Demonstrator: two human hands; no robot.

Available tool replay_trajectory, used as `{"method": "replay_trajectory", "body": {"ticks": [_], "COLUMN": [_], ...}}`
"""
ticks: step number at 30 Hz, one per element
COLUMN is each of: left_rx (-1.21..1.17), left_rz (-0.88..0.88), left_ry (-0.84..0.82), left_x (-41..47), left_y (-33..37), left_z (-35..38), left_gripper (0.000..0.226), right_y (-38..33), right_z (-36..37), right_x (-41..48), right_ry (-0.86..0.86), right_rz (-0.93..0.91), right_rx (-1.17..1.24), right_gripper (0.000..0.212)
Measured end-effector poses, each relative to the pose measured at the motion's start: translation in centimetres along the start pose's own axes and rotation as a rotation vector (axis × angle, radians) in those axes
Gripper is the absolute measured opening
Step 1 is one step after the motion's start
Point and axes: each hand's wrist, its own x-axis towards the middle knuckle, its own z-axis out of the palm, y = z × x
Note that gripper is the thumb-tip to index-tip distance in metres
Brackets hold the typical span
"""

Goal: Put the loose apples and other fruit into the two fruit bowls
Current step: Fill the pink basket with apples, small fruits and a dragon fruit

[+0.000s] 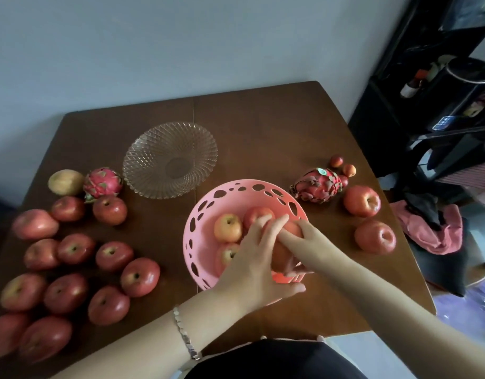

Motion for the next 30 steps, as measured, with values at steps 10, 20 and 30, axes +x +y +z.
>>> {"method": "replay_trajectory", "body": {"ticks": [10,20,30], "left_rx": [-0.005,0.563,0.767], "left_rz": [-0.565,-0.505,-0.329], "left_ry": [0.056,-0.056,-0.337], "left_x": [2.2,2.6,2.0], "left_y": [-6.9,-8.6,-8.7], "left_z": [-5.6,-4.0,-3.6], "left_gripper": [0.066,0.051,0.070], "right_y": [0.6,4.5,9.2], "right_z": [2.0,-2.3,-9.2], "right_x": [1.8,3.0,6.5], "right_ry": [-0.136,0.145,0.594], "right_rz": [-0.012,-0.144,0.123], "right_rx": [-0.023,-0.199,-0.842], "right_gripper": [0.016,0.018,0.060]}}
